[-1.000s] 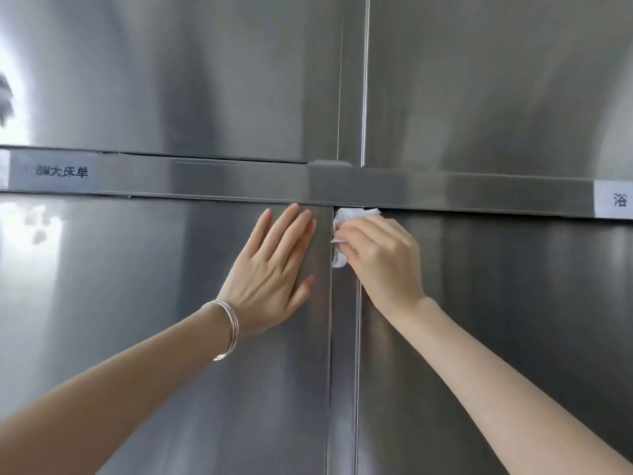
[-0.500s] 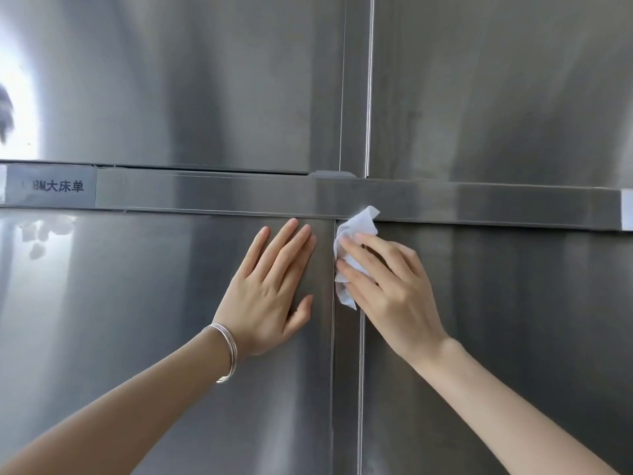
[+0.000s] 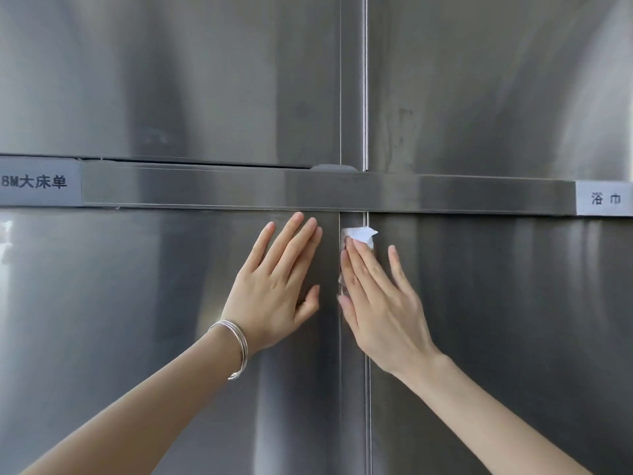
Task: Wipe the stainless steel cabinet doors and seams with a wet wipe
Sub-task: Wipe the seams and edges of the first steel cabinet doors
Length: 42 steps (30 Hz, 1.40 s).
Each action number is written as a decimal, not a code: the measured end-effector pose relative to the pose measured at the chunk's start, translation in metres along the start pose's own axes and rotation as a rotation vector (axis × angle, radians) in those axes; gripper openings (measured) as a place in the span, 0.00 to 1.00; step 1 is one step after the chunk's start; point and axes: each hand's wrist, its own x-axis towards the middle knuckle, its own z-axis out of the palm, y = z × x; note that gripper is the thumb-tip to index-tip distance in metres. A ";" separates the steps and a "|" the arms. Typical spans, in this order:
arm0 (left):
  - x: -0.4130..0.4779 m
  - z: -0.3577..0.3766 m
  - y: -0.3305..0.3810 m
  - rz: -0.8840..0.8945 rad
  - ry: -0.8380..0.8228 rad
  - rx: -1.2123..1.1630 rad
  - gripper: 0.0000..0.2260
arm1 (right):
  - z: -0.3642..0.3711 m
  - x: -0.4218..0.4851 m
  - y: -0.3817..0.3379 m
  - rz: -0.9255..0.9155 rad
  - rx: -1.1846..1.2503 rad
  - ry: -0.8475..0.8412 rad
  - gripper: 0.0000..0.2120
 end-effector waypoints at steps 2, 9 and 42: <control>0.000 0.000 0.000 0.001 -0.011 -0.001 0.29 | -0.002 0.007 0.013 -0.063 -0.017 0.017 0.22; -0.001 0.000 0.001 -0.011 0.002 0.000 0.29 | 0.005 0.020 0.023 -0.106 -0.010 0.186 0.17; -0.001 -0.002 0.002 -0.017 0.007 0.005 0.30 | 0.003 -0.025 -0.004 -0.111 -0.054 0.121 0.20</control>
